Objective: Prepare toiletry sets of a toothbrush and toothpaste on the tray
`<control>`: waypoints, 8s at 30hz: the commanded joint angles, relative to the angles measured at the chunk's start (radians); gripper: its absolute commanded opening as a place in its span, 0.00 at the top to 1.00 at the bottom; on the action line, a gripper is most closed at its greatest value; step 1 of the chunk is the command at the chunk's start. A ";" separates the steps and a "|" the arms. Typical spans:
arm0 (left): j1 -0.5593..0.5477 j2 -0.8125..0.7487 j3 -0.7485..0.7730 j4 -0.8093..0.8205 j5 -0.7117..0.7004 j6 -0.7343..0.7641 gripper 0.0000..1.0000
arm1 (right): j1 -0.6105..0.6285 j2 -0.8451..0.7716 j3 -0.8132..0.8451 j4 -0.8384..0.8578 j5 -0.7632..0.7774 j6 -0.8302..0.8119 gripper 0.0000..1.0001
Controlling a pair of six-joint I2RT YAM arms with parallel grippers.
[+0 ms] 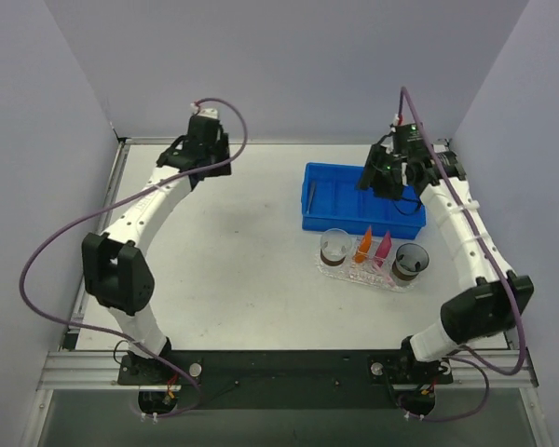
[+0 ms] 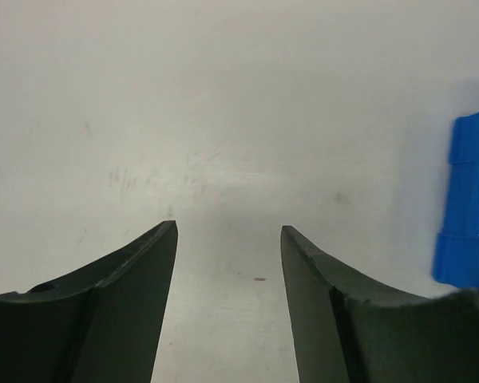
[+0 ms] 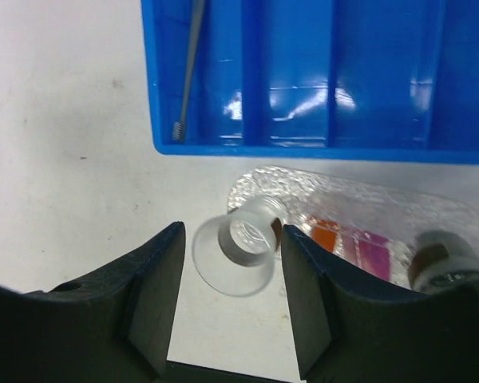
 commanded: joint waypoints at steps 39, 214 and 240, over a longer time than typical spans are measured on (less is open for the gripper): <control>0.214 -0.356 -0.525 0.198 0.209 0.075 0.31 | 0.130 0.784 0.361 0.167 -0.152 0.189 0.73; -0.186 -0.318 -0.398 0.022 0.992 -0.100 1.00 | -0.238 -0.199 -0.250 0.393 -0.591 0.121 0.44; -0.552 -0.035 0.033 -0.577 0.558 0.147 1.00 | -0.252 -0.471 -0.190 0.141 -0.041 -0.045 0.44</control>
